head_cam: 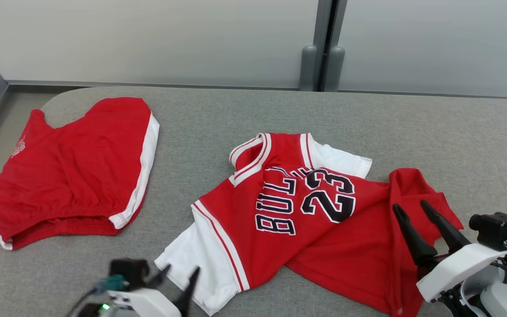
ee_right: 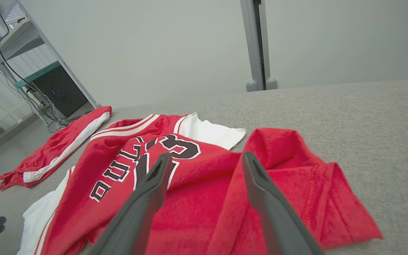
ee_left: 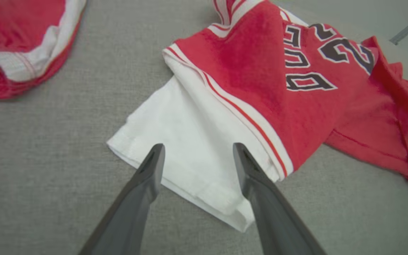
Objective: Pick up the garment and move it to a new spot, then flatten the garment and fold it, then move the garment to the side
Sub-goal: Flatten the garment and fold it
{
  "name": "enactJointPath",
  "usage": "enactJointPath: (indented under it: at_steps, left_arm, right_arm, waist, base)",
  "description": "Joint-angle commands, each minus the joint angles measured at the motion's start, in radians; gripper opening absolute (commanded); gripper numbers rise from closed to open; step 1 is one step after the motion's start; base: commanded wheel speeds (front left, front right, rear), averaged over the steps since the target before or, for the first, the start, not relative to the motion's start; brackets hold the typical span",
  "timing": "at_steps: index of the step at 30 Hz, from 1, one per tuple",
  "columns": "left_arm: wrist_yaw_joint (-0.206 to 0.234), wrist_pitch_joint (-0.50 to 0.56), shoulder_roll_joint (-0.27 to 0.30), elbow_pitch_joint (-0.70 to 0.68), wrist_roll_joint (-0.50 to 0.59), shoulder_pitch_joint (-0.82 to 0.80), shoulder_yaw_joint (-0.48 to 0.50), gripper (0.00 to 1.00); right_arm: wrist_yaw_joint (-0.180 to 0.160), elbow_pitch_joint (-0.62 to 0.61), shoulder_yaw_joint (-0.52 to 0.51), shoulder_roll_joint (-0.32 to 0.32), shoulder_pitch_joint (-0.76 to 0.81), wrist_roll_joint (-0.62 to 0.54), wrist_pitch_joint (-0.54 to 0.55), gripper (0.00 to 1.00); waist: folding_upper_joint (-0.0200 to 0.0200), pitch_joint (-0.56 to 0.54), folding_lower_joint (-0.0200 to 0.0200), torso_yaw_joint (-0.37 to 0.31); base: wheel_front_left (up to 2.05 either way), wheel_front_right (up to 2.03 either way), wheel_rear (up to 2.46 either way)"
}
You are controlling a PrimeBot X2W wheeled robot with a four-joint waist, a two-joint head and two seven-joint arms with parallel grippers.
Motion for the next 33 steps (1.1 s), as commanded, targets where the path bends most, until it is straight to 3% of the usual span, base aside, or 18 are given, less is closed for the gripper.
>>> enactJointPath:
  at_steps: [1,4,7,20,21,22,23,27,33]
  left_arm:
    - [0.019,-0.014,0.030,-0.013,0.011,-0.022,0.024,1.00]
    - [0.056,-0.014,0.084,-0.014,0.034,-0.044,0.042,1.00]
    - [0.047,0.025,0.103,0.017,0.026,-0.072,0.041,1.00]
    - [-0.101,0.216,0.055,0.256,-0.053,-0.140,-0.003,1.00]
    - [-0.114,0.223,0.048,0.263,-0.056,-0.139,-0.009,0.96]
    - [-0.127,0.222,0.042,0.267,-0.054,-0.139,-0.012,0.41]
    - [-0.136,0.212,0.037,0.269,-0.054,-0.140,-0.008,0.00]
    - [-0.145,0.195,0.038,0.266,-0.051,-0.139,-0.003,0.00]
    - [-0.113,0.185,0.072,0.186,-0.047,-0.116,0.003,0.00]
  right_arm:
    - [0.001,-0.007,-0.010,-0.003,0.003,-0.006,-0.002,1.00]
    - [0.001,-0.018,-0.014,0.003,0.001,-0.013,0.002,1.00]
    - [0.001,-0.024,-0.011,0.009,-0.007,-0.019,0.011,1.00]
    - [0.001,-0.031,-0.017,0.016,-0.022,-0.026,0.024,1.00]
    - [0.001,-0.030,-0.019,0.016,-0.020,-0.027,0.024,1.00]
    - [0.001,-0.029,-0.020,0.016,-0.018,-0.028,0.024,1.00]
    - [0.001,-0.027,-0.021,0.016,-0.016,-0.028,0.024,1.00]
    - [0.001,-0.021,-0.027,0.022,-0.007,-0.031,0.023,1.00]
    - [0.001,-0.014,-0.037,0.026,0.011,-0.035,0.025,1.00]
  waist:
    - [0.0000,0.008,0.0000,-0.013]
    - [0.0000,0.017,0.0000,-0.028]
    - [0.0000,0.025,0.0000,-0.045]
    - [0.0000,0.042,0.0000,-0.092]
    - [0.0000,0.043,0.0000,-0.092]
    - [0.0000,0.043,0.0000,-0.091]
    - [0.0000,0.042,0.0000,-0.089]
    - [0.0000,0.031,0.0000,-0.077]
    - [0.0000,0.001,0.0000,-0.043]
  base:
    - [0.00,0.00,0.00]
    - [0.00,0.00,0.00]
    - [0.00,0.00,0.00]
    - [0.00,0.00,0.00]
    - [0.00,0.00,0.00]
    - [0.00,0.00,0.00]
    - [0.00,0.00,0.00]
    - [0.00,0.00,0.00]
    - [0.00,0.00,0.00]
